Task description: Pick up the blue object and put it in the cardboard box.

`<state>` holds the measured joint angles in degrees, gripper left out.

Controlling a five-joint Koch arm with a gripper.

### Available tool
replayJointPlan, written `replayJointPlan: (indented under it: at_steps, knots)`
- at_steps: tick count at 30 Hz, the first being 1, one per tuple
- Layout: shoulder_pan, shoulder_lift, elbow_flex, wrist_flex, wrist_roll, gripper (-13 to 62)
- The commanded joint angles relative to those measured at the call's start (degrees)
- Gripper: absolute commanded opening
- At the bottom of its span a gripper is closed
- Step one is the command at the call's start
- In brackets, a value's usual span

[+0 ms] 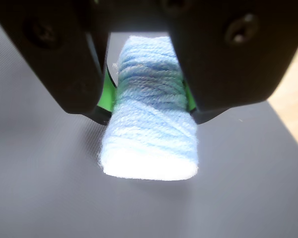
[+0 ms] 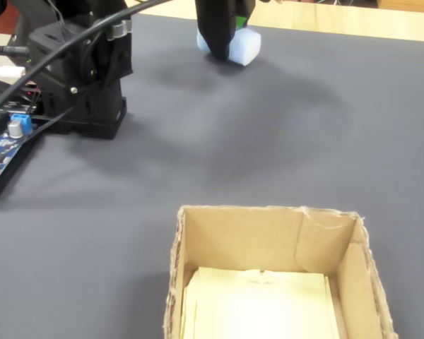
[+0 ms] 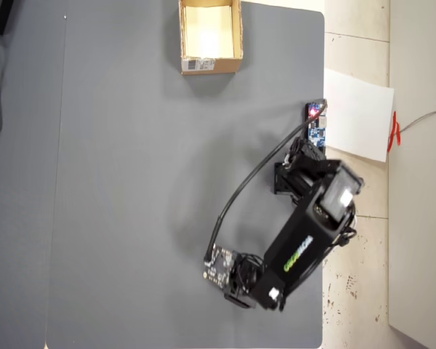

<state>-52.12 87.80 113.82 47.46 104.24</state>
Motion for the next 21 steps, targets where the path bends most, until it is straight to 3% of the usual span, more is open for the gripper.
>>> replayJointPlan:
  at_steps: [1,21]
  knots:
    - [2.02,4.39,-0.62,-3.60,-1.05,9.1]
    - [23.20,27.16,18.37,-23.38,-3.60,9.0]
